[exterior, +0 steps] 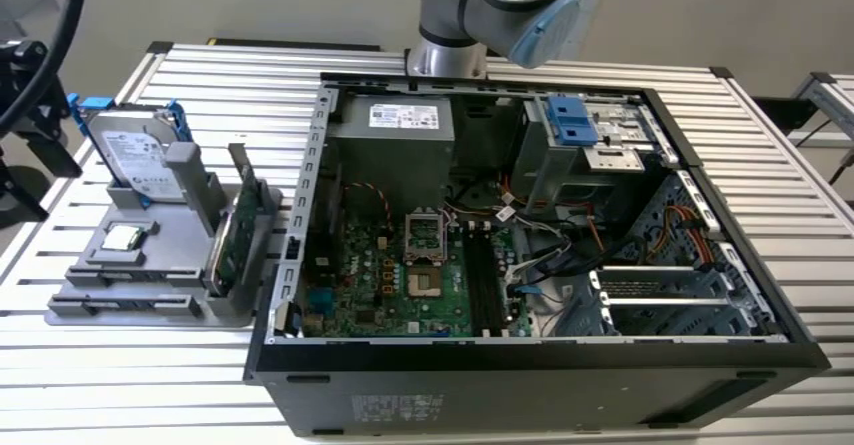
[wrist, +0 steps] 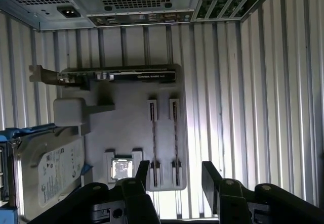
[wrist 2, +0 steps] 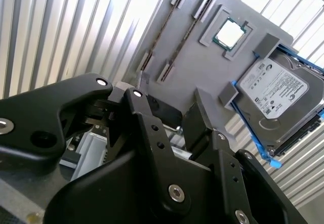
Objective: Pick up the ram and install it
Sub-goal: 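Pick up the ram and move it above insertion slot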
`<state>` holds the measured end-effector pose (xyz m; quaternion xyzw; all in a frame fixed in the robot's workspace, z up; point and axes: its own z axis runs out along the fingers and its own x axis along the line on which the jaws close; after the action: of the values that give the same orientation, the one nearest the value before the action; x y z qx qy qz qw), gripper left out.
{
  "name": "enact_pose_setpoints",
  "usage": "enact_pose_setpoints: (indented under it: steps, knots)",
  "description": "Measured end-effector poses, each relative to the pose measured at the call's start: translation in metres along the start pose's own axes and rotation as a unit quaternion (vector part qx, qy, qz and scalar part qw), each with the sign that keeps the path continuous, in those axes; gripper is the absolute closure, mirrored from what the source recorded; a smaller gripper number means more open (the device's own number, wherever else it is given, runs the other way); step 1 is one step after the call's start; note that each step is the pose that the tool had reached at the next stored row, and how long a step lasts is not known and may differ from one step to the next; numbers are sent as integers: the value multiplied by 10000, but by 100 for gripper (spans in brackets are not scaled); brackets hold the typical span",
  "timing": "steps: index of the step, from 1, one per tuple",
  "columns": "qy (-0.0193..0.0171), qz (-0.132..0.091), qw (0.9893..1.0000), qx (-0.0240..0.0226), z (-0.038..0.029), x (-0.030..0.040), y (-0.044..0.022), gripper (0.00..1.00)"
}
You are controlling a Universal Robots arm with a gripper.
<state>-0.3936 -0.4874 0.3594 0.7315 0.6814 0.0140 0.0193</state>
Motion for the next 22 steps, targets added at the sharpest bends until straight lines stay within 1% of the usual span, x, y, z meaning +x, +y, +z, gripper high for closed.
enact_pose_setpoints:
  steps: [16, 22]
  knots:
    - [0, 0, 10000, 0, 84, 1, -4, 0]
    - [0, 0, 10000, 1, 103, 0, -5, 0]
